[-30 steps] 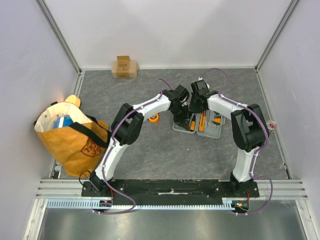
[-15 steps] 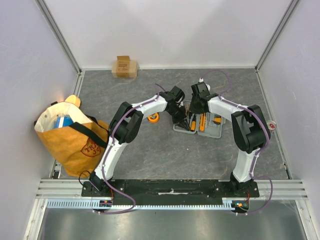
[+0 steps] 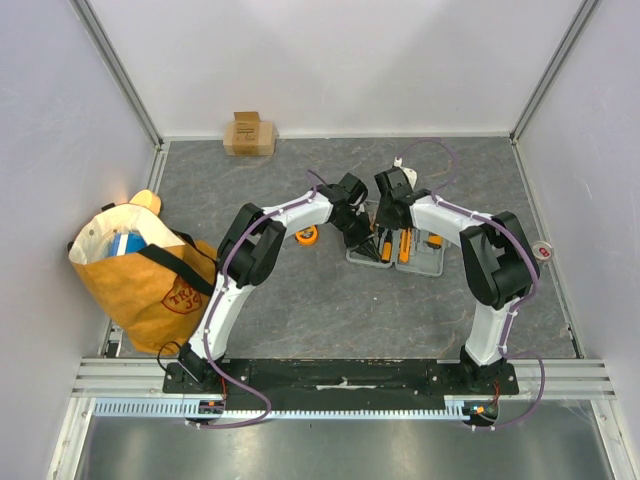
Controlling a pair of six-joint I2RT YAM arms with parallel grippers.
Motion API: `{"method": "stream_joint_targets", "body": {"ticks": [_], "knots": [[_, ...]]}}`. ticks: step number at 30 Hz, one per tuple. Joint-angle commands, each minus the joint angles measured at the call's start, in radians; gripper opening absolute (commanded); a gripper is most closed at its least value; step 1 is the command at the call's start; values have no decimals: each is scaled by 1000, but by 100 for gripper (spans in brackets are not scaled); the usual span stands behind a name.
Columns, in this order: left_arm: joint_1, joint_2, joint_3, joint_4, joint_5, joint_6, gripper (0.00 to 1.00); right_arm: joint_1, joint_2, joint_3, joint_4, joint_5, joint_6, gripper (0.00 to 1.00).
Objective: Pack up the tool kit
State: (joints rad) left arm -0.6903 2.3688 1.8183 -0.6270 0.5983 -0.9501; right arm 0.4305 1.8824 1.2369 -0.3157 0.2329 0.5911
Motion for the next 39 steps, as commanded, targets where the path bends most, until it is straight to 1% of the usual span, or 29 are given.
{"method": "stream_joint_targets", "body": {"ticks": [1,3,5,9,11,13,16,18,21,25,26,27,31,32,35,39], "knots": [[-5,-42,6,-43,-143,0,10,10,-35,73,-147,77,1,12],[-6,-86,18,-42,-175,17,15,10,-68,123,-175,101,-1,14],[-6,-134,27,-42,-210,33,23,10,-100,169,-200,128,-1,18],[-6,-229,26,-43,-278,65,32,8,-163,220,-240,154,-5,22],[0,-284,6,-42,-314,79,33,8,-196,220,-249,157,-11,25],[11,-347,-28,-40,-356,89,28,8,-221,214,-244,137,-27,28],[28,-471,-143,2,-498,116,28,11,-246,188,-206,76,-68,32],[55,-561,-227,44,-573,123,28,23,-250,168,-152,-16,-112,39],[107,-695,-353,99,-672,129,29,76,-212,194,-138,-64,-171,52],[167,-851,-462,108,-801,168,32,161,-126,251,-125,-116,-229,66],[176,-893,-488,108,-825,178,32,180,-100,274,-126,-127,-238,73],[189,-933,-511,110,-850,185,33,203,-70,295,-125,-138,-252,78],[248,-1078,-618,119,-881,200,35,273,61,374,-135,-133,-278,96],[264,-1111,-640,122,-879,198,35,284,87,395,-135,-133,-281,98],[307,-1181,-712,119,-871,198,36,312,173,455,-146,-130,-290,98],[333,-1224,-764,115,-850,200,36,333,259,521,-151,-130,-294,98]]}}
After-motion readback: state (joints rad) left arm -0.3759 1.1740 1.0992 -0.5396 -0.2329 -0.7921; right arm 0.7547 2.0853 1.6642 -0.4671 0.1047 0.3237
